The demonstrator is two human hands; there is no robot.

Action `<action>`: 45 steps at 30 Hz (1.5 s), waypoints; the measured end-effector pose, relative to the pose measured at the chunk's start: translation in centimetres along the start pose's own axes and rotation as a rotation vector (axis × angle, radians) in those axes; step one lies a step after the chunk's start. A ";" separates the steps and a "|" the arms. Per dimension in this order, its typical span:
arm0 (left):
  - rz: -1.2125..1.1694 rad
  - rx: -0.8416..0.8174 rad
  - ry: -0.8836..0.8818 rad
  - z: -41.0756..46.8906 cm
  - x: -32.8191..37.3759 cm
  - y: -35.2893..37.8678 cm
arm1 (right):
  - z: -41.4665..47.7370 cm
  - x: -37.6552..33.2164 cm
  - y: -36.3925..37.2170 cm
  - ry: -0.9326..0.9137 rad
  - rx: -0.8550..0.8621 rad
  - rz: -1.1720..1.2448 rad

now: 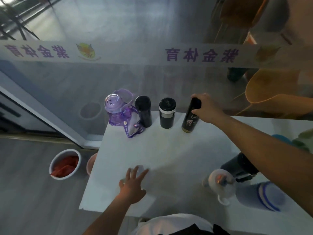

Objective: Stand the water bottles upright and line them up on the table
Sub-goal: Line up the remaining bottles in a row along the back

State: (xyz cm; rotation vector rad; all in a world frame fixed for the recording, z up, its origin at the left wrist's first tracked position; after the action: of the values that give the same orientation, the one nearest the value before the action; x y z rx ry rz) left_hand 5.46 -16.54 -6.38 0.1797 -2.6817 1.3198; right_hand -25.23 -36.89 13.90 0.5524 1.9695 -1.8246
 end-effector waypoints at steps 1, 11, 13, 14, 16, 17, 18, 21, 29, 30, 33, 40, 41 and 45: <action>-0.008 0.002 -0.010 0.0 0.2 0.0 | 0.6 0.1 0.1 -0.012 -0.014 -0.007; -0.004 0.006 -0.078 0.0 1.0 0.4 | 3.2 0.8 0.6 -0.100 -0.058 -0.056; -0.006 0.005 -0.074 0.0 1.0 0.4 | 3.2 0.9 0.5 -0.102 -0.063 -0.059; -0.010 0.005 -0.069 0.0 1.0 0.4 | 3.2 0.9 0.4 -0.103 -0.064 -0.057; -0.016 0.004 -0.060 -0.1 0.9 0.3 | 3.1 1.1 0.3 -0.108 -0.073 -0.047; -0.015 0.002 -0.057 -0.1 0.9 0.3 | 3.0 1.2 0.2 -0.111 -0.080 -0.045; -0.013 0.000 -0.055 -0.1 0.9 0.3 | 2.9 1.3 0.2 -0.112 -0.082 -0.048; -0.007 0.000 -0.050 -0.1 0.8 0.3 | 2.5 1.5 0.3 -0.110 -0.079 -0.052; -0.010 -0.051 -0.036 0.0 0.7 0.0 | 1.6 1.0 0.3 -0.065 -0.111 -0.016; -0.014 -0.066 -0.036 0.0 0.7 -0.1 | 1.2 0.9 0.1 -0.051 -0.114 -0.004; -0.030 -0.093 -0.053 0.1 1.0 -0.8 | -0.8 0.5 -1.2 -0.027 -0.037 0.019; -0.031 -0.073 0.085 0.4 4.1 -1.6 | -9.9 2.1 -4.2 0.173 0.033 -0.005; -0.030 -0.073 0.110 0.4 4.7 -1.5 | -11.6 2.8 -4.5 0.222 0.027 -0.024; -0.001 -0.070 0.216 0.0 6.7 -0.3 | -17.9 4.9 -5.0 0.342 0.071 -0.074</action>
State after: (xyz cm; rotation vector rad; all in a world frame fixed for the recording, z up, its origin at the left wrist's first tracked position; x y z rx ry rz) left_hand -1.06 -17.01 -4.90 0.0281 -2.5399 1.1691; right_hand -32.45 -19.32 16.77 0.8740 2.1723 -1.9565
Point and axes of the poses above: each hand's wrist, its own z-axis towards the middle knuckle, its own y-axis out of the palm, x = y × z, the point moved 4 cm from there along z, towards the middle knuckle, and after that the axes turned 1 degree about z, right-handed, at the moved point
